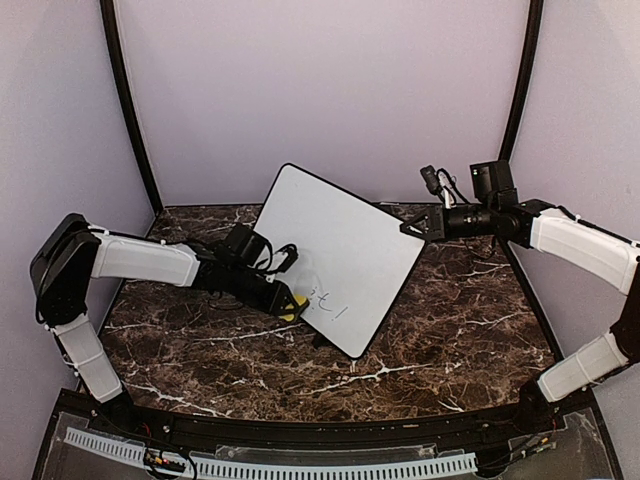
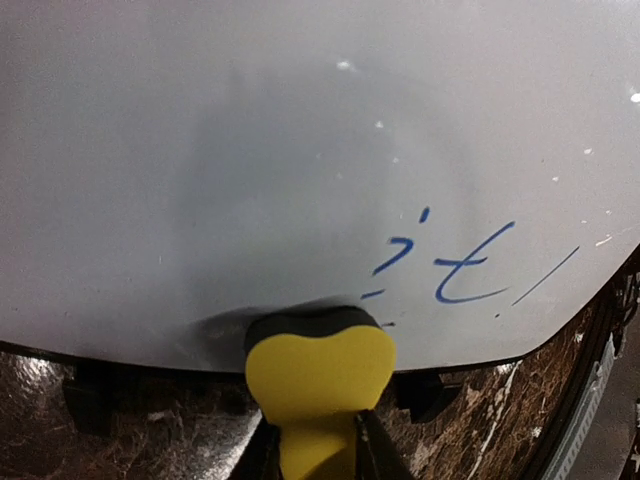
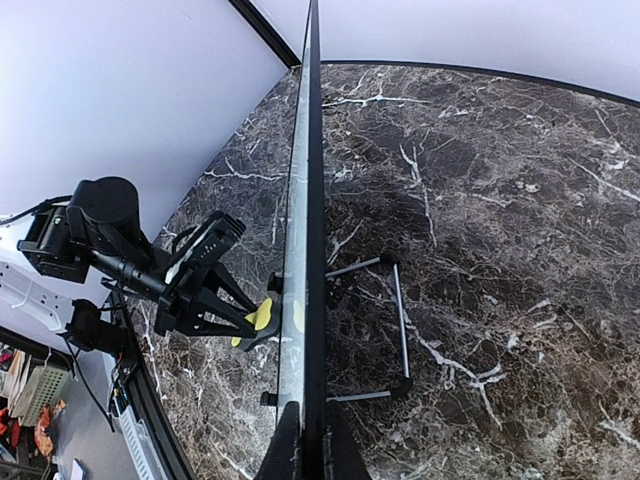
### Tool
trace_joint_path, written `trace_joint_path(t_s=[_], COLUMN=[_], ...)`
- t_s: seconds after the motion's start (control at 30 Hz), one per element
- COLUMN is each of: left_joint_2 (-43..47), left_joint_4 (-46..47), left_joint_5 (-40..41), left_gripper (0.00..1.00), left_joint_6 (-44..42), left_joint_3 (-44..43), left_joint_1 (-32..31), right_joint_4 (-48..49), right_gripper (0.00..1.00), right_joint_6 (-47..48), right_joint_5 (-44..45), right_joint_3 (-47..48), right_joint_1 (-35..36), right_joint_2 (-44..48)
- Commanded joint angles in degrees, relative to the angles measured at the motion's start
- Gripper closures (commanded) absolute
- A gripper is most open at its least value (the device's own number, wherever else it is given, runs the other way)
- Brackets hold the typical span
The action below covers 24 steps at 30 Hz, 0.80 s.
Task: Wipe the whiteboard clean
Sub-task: Erase the center of the whiteboard.
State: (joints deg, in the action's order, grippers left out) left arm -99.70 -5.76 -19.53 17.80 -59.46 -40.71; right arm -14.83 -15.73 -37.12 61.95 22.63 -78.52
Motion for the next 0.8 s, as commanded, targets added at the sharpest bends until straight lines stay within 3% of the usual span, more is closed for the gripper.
trace_joint_path(t_s=[0.0, 0.13, 0.47, 0.77], left_joint_2=[0.21, -0.28, -5.03, -5.16], left_joint_4=[-2.55, -2.07, -4.48, -3.90], left_joint_5=[3.03, 3.60, 5.99, 6.44], left_gripper=[1.00, 1.00, 1.00, 1.00], left_joint_6=[0.61, 0.44, -3.49, -4.59], left_joint_3=[3.96, 2.27, -12.25, -14.77], left_joint_1=[-1.02, -1.02, -1.03, -0.95], right_joint_4=[0.53, 0.44, 0.16, 0.42], right_gripper=[1.00, 1.00, 1.00, 1.00], right_joint_6=[6.41, 6.32, 6.41, 6.41], right_joint_5=[-2.60, -2.69, -2.43, -2.69], right_joint_3=[-0.99, -0.80, -0.76, -0.70], right_joint_1=[2.24, 2.24, 2.32, 2.28], right_joint_2=[-0.57, -0.82, -0.31, -0.99])
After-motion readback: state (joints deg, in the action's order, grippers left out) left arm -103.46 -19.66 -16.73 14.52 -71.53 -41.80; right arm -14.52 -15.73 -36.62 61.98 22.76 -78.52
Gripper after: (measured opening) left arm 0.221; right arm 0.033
